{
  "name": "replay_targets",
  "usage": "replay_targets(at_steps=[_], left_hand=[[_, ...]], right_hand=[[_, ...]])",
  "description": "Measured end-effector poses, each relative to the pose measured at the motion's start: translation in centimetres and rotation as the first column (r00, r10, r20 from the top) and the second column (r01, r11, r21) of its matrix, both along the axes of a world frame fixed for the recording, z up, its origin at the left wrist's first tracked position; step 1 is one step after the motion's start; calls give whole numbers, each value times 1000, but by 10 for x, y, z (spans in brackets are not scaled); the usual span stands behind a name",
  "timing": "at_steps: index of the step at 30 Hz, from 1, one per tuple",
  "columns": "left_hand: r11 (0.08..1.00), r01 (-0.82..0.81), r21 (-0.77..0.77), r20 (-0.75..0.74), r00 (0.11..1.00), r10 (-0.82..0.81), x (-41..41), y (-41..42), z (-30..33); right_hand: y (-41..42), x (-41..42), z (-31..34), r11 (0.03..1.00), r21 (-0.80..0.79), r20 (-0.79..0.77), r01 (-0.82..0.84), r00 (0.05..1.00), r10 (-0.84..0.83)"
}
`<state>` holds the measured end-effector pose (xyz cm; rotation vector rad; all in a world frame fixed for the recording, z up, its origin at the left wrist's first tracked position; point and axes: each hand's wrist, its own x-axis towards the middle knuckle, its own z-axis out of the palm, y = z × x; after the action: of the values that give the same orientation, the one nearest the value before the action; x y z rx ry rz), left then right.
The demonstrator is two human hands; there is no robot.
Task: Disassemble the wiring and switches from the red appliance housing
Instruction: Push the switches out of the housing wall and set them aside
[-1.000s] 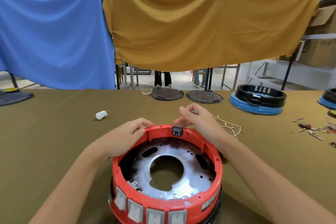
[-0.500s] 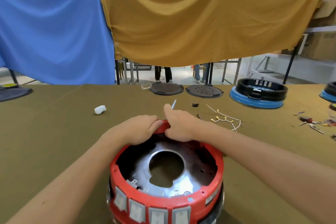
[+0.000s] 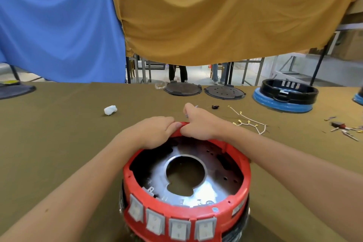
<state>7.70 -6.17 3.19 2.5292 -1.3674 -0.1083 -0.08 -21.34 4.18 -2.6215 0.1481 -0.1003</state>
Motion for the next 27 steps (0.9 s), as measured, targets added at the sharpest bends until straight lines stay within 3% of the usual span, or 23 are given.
replay_targets(at_steps=[4, 6, 9, 10, 12, 14, 17, 24, 27], left_hand=[[1000, -5, -6, -4, 1000, 5, 1, 0, -1], [1000, -3, -9, -8, 1000, 3, 1, 0, -1], [1000, 0, -8, -3, 1000, -1, 1, 0, 0], [1000, 2, -9, -4, 1000, -2, 0, 0, -1], [1000, 2, -14, -10, 1000, -2, 0, 0, -1], [1000, -2, -21, -20, 1000, 2, 1, 1, -1], [1000, -6, -17, -23, 1000, 5, 0, 2, 0], [1000, 10, -11, -13, 1000, -10, -1, 2, 1], [1000, 27, -11, 17, 1000, -27, -1, 2, 1]], right_hand=[[-2, 3, 0, 996, 94, 26, 6, 1000, -9], [-5, 0, 3, 971, 237, 26, 26, 999, -33], [-15, -10, 17, 819, 567, -55, 87, 996, -67], [-18, -13, 22, 803, 588, -98, 99, 994, -51], [-20, -14, 33, 908, 414, -142, 68, 990, -10], [-14, -12, 37, 993, 110, -168, -31, 985, 49], [-5, -11, 26, 976, -168, -147, -140, 982, 116], [-8, -13, 5, 993, -53, 97, -106, 989, 111], [-11, -15, 5, 978, 196, 125, -67, 991, 43]])
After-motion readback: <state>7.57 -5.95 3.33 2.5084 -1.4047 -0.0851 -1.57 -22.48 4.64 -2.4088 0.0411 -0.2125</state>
